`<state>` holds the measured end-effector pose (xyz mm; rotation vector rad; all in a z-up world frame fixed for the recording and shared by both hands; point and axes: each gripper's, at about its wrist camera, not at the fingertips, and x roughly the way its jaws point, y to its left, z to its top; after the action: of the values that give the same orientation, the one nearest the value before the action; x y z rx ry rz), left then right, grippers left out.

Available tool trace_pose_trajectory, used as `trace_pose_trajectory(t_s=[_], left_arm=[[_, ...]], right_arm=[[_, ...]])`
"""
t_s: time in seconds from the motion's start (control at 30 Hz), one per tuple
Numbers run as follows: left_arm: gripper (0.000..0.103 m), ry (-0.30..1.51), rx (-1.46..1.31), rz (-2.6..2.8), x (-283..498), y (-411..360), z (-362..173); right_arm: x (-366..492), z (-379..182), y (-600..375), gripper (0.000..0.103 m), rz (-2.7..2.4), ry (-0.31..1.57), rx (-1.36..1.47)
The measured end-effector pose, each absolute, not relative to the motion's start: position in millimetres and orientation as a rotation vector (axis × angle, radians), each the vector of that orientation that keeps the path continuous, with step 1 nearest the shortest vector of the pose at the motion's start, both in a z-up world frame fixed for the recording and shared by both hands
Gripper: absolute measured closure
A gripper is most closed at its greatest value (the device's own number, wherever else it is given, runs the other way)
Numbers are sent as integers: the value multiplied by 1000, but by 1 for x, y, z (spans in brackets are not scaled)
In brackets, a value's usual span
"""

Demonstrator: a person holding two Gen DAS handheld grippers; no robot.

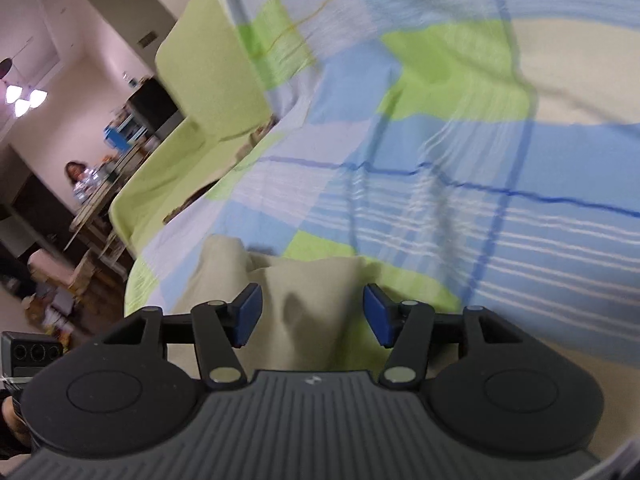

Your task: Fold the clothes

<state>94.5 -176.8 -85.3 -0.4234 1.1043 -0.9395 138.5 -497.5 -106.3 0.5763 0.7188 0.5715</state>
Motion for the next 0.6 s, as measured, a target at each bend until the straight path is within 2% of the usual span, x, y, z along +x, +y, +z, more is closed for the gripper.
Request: trace_pose_trajectory(t_s=[0.03,0.07,0.3,0.47,0.6], left_arm=[[96,1094,-409,-949,94,-177,-82],[97,1083,-395,-958,93,-177,-79],[98,1044,-178,-1139,133,-219,-39],[98,1019,25,-1301,177,-264,-4],[98,1034,203,-1433,208,-312,7]], right_arm=[[141,-108,-497,86,566,721,601],[142,-109,-499,94,560,721,623],[94,-88,-532,95,471,553,755],[-17,-63,-580,95,134,348,814],[-125,-84,-570,95,-147,256,921]])
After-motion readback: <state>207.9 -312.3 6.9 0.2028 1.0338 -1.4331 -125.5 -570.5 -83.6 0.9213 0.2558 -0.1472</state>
